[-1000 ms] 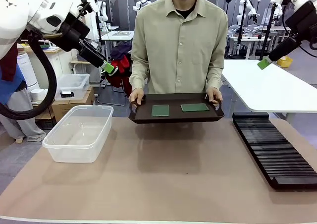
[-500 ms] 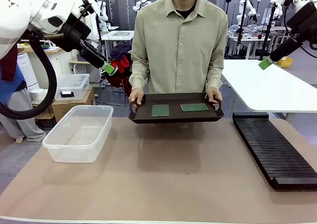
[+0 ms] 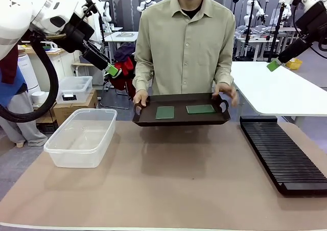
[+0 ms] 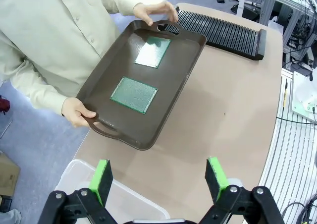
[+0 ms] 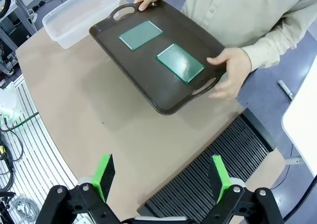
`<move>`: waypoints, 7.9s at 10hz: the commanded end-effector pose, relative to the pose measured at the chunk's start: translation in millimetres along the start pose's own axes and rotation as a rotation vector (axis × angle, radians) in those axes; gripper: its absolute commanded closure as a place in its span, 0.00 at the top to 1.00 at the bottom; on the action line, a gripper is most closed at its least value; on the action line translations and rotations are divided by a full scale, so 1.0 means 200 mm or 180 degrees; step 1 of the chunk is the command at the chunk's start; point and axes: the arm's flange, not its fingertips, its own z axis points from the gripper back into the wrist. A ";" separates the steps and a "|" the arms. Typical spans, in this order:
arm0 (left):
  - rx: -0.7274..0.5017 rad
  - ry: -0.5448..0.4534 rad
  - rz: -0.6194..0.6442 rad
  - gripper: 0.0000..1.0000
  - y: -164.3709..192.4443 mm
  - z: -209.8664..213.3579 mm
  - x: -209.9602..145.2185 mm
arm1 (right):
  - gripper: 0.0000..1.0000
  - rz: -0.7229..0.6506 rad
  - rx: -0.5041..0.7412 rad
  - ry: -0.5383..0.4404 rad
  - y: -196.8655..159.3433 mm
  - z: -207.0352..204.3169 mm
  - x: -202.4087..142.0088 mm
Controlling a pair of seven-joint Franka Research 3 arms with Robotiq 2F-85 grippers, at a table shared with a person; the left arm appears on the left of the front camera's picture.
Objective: Sort PCBs into racks and boxes based on the side picked up.
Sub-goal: Pick up the Blank PCB handed by the Human, then if the short side of the Blank PCB is picked up, insert it into the PCB Rack ; if the long side is picked up, place it in the Organizing box.
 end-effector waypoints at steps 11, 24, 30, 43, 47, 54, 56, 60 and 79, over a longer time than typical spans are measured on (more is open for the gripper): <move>-0.0047 -0.0048 0.0010 1.00 0.00 0.01 -0.01 | 1.00 0.0003 0.0054 -0.0031 0.00 0.00 0.00; -0.0047 -0.0048 0.0010 1.00 0.00 0.01 -0.01 | 1.00 0.0003 0.0054 -0.0031 0.00 0.00 0.00; -0.0047 -0.0048 0.0010 1.00 0.00 0.01 -0.01 | 1.00 -0.0079 0.0050 0.0016 -0.03 -0.02 0.00; -0.0047 -0.0048 0.0010 1.00 0.00 0.01 -0.01 | 1.00 -0.2352 0.1686 0.0370 -0.65 -0.44 -0.19; -0.0047 -0.0048 0.0010 1.00 0.00 0.01 -0.01 | 1.00 -0.2587 0.1968 0.0377 -0.68 -0.56 -0.21; -0.0047 -0.0048 0.0010 1.00 0.00 0.01 -0.01 | 1.00 -0.3117 0.2922 -0.0126 -0.81 -0.85 -0.23; -0.0047 -0.0048 0.0010 1.00 0.00 0.01 -0.01 | 1.00 -0.3140 0.3156 -0.0124 -0.79 -0.88 -0.24; -0.0047 -0.0048 0.0010 1.00 0.00 0.01 -0.01 | 0.26 -0.3038 0.3303 -0.0058 -0.77 -0.91 -0.24; -0.0047 -0.0048 0.0010 1.00 0.00 0.01 -0.01 | 0.00 -0.3057 0.3328 0.0057 -0.74 -0.91 -0.26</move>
